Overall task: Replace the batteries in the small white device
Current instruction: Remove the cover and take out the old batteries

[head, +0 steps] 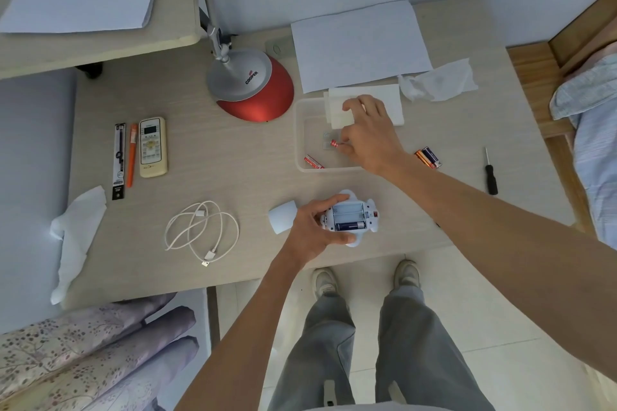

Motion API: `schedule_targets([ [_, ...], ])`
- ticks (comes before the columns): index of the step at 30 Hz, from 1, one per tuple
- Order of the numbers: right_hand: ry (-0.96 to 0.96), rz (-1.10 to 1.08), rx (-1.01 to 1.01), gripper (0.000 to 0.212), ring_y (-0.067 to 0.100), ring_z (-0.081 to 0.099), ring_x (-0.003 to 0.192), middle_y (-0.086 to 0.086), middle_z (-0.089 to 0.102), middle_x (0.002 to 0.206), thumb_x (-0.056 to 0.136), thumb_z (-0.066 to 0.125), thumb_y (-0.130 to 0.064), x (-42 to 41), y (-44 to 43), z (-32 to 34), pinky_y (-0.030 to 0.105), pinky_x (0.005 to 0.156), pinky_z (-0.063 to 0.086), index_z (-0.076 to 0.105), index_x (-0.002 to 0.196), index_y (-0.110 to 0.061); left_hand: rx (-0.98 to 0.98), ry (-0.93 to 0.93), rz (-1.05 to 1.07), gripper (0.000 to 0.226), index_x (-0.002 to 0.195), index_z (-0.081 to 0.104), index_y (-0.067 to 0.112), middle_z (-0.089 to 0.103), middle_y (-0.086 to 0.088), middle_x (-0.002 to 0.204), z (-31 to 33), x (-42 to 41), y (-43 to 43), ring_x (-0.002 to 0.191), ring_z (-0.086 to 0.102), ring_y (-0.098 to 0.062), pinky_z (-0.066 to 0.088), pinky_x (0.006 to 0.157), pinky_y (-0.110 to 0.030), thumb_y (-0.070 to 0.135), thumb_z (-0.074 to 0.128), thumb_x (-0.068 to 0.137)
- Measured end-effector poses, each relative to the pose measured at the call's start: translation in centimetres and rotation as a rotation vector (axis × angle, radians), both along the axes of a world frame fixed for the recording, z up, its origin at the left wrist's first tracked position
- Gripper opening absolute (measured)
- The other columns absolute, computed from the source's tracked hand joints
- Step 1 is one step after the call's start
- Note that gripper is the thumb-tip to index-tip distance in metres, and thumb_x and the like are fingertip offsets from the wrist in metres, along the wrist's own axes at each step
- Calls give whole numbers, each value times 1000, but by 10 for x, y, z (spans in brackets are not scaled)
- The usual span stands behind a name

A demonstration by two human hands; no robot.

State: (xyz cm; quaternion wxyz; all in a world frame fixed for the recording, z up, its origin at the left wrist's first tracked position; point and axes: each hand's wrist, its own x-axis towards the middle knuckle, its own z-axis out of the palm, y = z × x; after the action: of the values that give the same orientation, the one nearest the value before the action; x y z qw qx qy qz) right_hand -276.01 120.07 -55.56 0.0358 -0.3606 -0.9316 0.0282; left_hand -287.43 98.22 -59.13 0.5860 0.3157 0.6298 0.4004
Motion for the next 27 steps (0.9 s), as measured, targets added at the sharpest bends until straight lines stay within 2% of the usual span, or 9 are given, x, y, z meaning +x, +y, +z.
schedule_targets([
  [4, 256, -185, -100, 27, 33, 51, 126, 9, 61, 129, 88, 81, -34, 10, -19, 25, 46, 109, 42, 82, 106, -14, 7, 34, -27, 84, 133, 75, 30, 70, -7, 137, 1, -1, 0, 126, 69, -23, 58, 109, -46, 13, 106, 57],
  [6, 505, -310, -203, 21, 26, 55, 118, 5, 63, 121, 90, 76, -21, 28, -43, 38, 38, 105, 45, 79, 110, -14, 16, 49, -39, 83, 134, 75, 27, 70, -7, 135, 1, -2, 0, 125, 69, -22, 58, 109, -43, 8, 105, 58],
  [8, 651, -402, -315, 24, 20, 59, 110, 1, 65, 115, 89, 72, -10, 53, -74, 46, 29, 100, 47, 76, 112, -16, 14, 64, -38, 83, 134, 75, 25, 70, -7, 133, 2, -2, 0, 122, 70, -20, 59, 107, -40, 5, 104, 59],
  [11, 624, -445, -553, 49, 13, 64, 104, -6, 64, 124, 83, 74, -2, 90, -121, 36, 32, 94, 54, 67, 127, -22, 16, 64, -36, 82, 133, 75, 25, 70, -9, 133, 4, -1, -1, 120, 71, -19, 60, 105, -36, 5, 104, 59],
  [15, 465, -337, -855, 82, 8, 62, 116, -14, 56, 138, 77, 79, -6, 110, -154, 3, 37, 99, 57, 49, 149, -28, 4, 40, -33, 81, 132, 75, 27, 71, -9, 134, 8, -2, -1, 120, 72, -19, 62, 101, -35, 1, 103, 61],
  [19, 426, -272, -825, 74, 6, 63, 109, -15, 61, 127, 77, 84, -16, 96, -152, -9, 31, 91, 58, 54, 143, -31, 3, 30, -54, 82, 136, 72, 20, 72, -9, 134, 13, -3, -1, 120, 73, -21, 63, 101, -41, -1, 101, 62],
  [22, 420, -265, -776, 63, 5, 64, 101, -10, 65, 119, 78, 90, -30, 85, -144, -13, 30, 87, 58, 62, 134, -27, 16, 83, -58, 83, 137, 72, 25, 73, -6, 132, 14, -2, -2, 121, 73, -23, 62, 102, -46, 13, 104, 62],
  [25, 422, -265, -744, 52, 6, 65, 93, -9, 69, 111, 78, 89, -28, 84, -140, -17, 32, 84, 58, 68, 125, -25, 34, 335, -131, 84, 143, 65, 38, 68, 2, 130, 18, 3, -8, 118, 67, -17, 60, 102, -36, 38, 101, 67],
  [27, 422, -267, -747, 47, 8, 66, 91, -8, 69, 108, 79, 87, -23, 84, -140, -17, 32, 84, 58, 69, 122, -23, 91, 523, -223, 81, 152, 57, 36, 59, 2, 130, 23, 3, -14, 117, 60, -14, 52, 103, -27, 36, 94, 80],
])
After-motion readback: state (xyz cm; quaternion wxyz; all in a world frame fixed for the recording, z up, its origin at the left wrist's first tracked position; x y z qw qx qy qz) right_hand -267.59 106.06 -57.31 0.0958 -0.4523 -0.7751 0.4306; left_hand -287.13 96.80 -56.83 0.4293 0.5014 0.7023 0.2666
